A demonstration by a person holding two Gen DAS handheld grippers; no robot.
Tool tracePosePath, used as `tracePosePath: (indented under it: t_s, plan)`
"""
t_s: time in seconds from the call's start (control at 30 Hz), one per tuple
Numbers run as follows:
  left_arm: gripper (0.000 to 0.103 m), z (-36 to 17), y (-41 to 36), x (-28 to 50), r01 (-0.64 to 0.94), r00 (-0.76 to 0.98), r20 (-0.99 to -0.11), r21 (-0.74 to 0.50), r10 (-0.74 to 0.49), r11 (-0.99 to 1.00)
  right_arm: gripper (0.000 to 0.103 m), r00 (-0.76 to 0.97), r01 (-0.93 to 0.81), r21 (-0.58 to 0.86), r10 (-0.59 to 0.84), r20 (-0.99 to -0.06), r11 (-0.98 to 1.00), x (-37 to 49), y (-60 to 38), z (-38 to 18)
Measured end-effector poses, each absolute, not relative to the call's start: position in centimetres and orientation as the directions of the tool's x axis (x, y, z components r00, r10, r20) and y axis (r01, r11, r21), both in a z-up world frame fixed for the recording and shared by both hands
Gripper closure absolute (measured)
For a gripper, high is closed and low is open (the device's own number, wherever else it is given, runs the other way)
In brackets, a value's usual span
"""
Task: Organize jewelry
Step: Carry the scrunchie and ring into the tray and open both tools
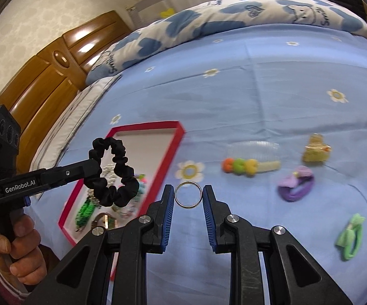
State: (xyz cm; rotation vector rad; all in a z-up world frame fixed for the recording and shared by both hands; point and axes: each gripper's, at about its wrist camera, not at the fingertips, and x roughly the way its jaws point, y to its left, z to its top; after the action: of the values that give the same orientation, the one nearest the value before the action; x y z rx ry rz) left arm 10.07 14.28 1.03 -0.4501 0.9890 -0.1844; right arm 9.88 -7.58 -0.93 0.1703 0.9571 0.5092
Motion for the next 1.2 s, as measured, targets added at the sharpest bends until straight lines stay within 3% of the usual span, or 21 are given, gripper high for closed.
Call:
tracePosePath:
  t_s: [0.57, 0.93, 1.2]
  plan:
    - [0.097, -0.7, 21.7, 11.1, -0.194, 0.572, -0.774, -0.448, -0.27, 0.873, 0.08, 0.382, -0.452, 0.363, 0.545, -0.747, 0.815, 11.0, 1.2, -2.0]
    - [0.097, -3.5, 24.3, 14.5, -0.255, 0.547, -0.795, -0.456, -0.262, 0.853, 0.08, 0.334, -0.467, 0.335, 0.514, -0.79, 0.818, 14.5, 5.0, -4.5]
    - [0.097, -5.8, 24.7, 16.3, -0.286, 0.501, -0.839, -0.394, -0.214, 0.873, 0.08, 0.308, -0.467, 0.308, 0.479, -0.822, 0.829, 16.6, 6.3, -6.4]
